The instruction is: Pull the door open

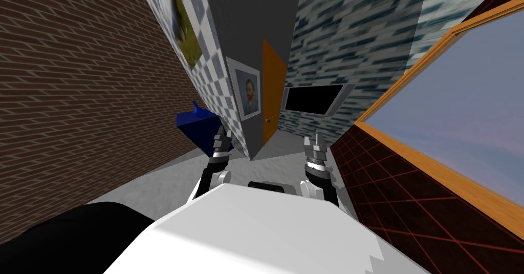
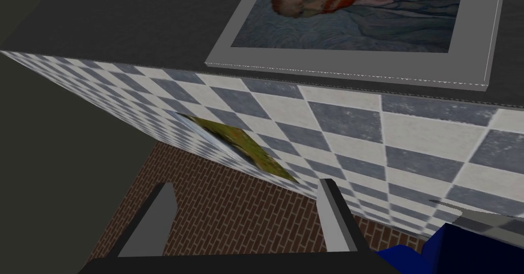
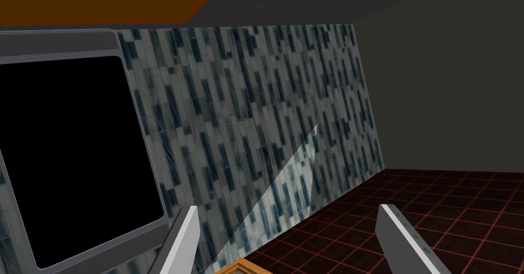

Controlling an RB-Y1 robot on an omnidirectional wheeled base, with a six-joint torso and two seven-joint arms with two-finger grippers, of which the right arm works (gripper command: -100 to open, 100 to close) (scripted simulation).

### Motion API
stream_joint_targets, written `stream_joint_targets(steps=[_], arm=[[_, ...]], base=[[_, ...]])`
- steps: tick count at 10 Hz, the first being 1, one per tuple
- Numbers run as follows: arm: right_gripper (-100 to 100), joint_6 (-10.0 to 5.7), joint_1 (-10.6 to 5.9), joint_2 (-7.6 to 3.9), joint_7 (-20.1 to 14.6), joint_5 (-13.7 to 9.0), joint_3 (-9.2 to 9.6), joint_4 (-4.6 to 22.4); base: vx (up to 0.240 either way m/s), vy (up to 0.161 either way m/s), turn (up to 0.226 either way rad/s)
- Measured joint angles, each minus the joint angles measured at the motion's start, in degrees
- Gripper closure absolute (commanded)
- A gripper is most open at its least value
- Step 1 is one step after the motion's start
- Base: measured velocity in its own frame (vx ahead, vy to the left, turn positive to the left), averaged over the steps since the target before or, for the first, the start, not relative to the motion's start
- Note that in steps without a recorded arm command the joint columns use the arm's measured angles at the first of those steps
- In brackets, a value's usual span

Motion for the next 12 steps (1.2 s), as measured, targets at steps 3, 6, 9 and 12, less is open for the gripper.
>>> stream_joint_targets(steps=[3,6,9,12], arm=[[-100,-0.44,-0.99,-1.09,2.30,1.30,0.38,2.91],[-100,-1.45,-1.97,-1.67,5.13,3.00,1.30,6.34],[-100,-1.91,-3.18,-2.73,8.38,4.83,1.93,9.94],[-100,-2.54,-4.19,-3.24,11.53,6.66,2.84,13.31]], base=[[0.125,-0.099,0.028],[0.137,-0.114,0.033],[0.160,-0.143,0.040],[0.115,-0.092,0.036]])
